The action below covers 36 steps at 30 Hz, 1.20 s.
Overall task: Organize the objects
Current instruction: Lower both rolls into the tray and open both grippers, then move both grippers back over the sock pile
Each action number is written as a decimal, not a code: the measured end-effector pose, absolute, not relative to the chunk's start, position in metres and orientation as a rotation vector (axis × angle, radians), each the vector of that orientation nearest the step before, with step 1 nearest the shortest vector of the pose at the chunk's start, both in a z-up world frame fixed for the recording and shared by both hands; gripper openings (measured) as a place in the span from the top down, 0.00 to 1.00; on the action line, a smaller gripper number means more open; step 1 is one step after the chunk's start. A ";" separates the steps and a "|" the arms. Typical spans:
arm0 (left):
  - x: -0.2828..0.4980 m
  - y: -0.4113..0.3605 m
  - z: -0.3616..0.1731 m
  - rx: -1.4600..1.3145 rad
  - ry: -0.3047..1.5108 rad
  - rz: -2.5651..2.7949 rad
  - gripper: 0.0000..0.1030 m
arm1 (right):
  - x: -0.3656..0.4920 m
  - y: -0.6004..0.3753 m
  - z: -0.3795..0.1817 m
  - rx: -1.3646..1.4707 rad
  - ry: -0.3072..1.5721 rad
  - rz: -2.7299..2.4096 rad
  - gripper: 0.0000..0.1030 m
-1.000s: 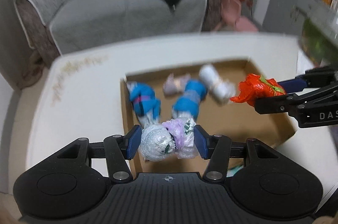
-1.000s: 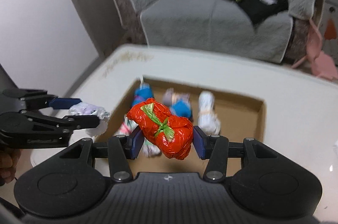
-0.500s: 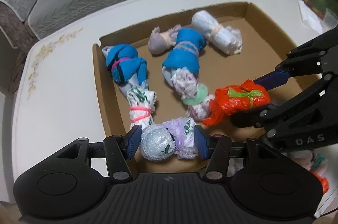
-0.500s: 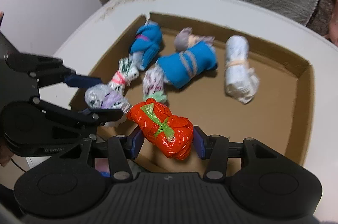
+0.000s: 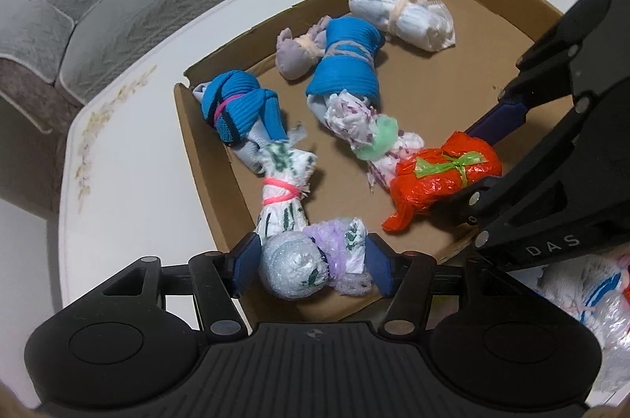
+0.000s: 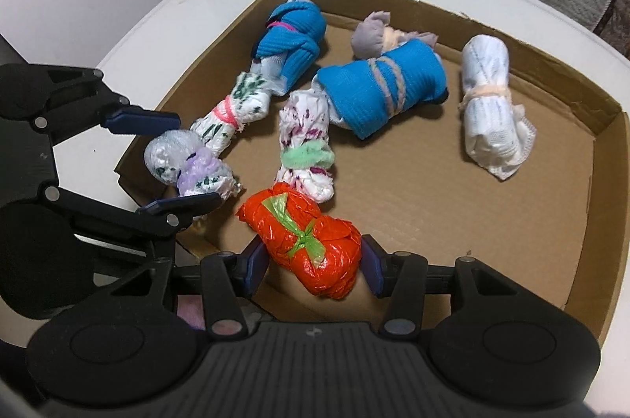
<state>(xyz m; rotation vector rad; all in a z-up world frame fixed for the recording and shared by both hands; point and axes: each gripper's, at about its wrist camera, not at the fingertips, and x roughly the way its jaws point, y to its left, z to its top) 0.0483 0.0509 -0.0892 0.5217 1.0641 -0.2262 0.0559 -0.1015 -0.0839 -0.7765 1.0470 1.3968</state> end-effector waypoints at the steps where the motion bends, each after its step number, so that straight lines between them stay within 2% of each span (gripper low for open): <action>1: 0.049 0.051 -0.089 0.521 1.064 -0.224 0.37 | 0.056 -0.102 -0.084 -0.776 1.047 1.396 0.55; 10: 0.049 0.049 -0.087 0.518 1.063 -0.208 0.31 | 0.059 -0.101 -0.083 -0.762 1.054 1.383 0.53; 11: 0.048 0.049 -0.087 0.521 1.064 -0.209 0.28 | 0.060 -0.101 -0.083 -0.759 1.055 1.381 0.53; 12: 0.048 0.047 -0.086 0.524 1.062 -0.213 0.21 | 0.061 -0.101 -0.082 -0.753 1.058 1.379 0.51; 14: 0.045 0.044 -0.082 0.539 1.043 -0.210 0.12 | 0.064 -0.102 -0.080 -0.724 1.072 1.384 0.46; 36: 0.041 0.056 -0.040 0.425 1.037 -0.168 0.05 | 0.071 -0.111 -0.049 -0.663 1.008 1.406 0.39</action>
